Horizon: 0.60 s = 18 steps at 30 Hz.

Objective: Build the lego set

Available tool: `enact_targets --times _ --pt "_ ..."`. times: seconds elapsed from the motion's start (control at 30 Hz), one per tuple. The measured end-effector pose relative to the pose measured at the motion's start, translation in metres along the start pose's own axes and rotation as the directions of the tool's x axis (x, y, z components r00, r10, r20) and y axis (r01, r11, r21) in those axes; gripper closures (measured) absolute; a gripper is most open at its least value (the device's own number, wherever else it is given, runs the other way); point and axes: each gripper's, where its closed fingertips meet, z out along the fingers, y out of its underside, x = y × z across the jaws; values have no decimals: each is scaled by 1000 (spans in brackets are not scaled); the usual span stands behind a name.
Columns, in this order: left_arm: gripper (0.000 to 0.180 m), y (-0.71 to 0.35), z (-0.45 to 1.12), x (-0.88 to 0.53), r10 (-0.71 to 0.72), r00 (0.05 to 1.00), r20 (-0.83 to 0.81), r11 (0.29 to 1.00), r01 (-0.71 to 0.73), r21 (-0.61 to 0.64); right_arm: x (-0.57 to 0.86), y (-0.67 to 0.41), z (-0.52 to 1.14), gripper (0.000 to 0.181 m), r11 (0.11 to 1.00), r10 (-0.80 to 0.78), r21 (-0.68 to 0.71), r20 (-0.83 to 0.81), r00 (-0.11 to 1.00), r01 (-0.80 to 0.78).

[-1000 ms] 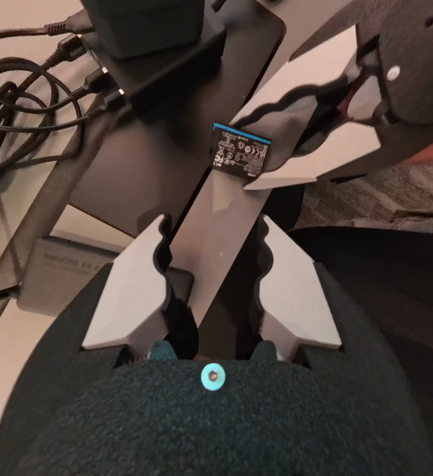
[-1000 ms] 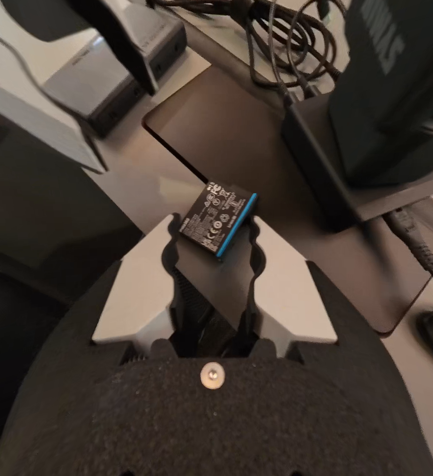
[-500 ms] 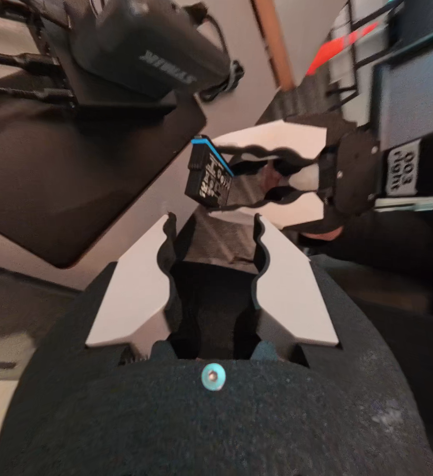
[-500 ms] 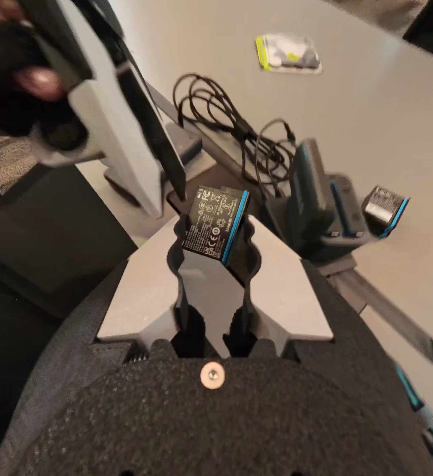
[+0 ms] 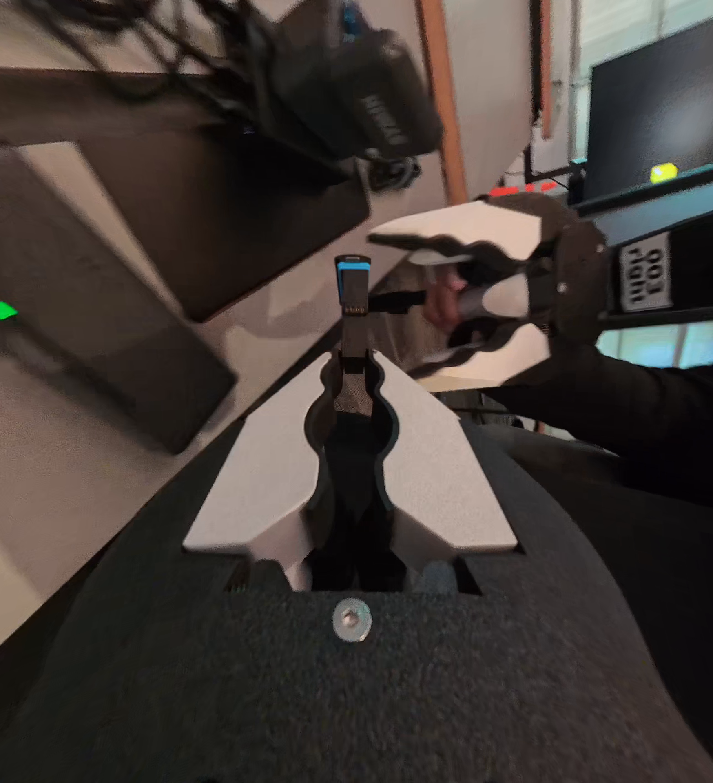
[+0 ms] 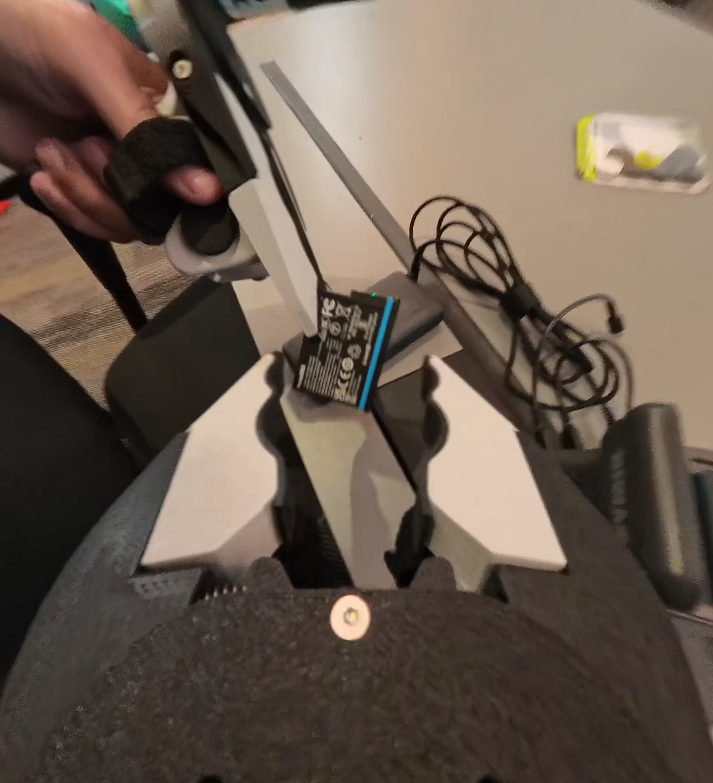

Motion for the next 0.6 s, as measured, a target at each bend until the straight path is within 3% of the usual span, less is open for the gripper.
enact_targets --times 0.03,0.17,0.3,0.4,0.6 --pt "172 1 -5 -14 -31 999 37 999 31 19 -1 2 2 107 998 57 -17 28 998 -56" --pt "171 3 -27 -73 -199 963 183 978 182 106 -5 13 0 116 994 93 -63 60 994 -90" --pt "171 -1 -28 -84 -326 942 84 939 312 146 -16 31 -7 120 991 56 -123 81 995 -46" --pt "171 -2 -25 -89 -354 933 61 930 345 131 -24 40 -10 121 987 57 -153 103 993 -41" --pt "163 5 -27 -104 -266 941 211 964 253 87 -23 42 -18 124 986 49 -162 69 996 -37"
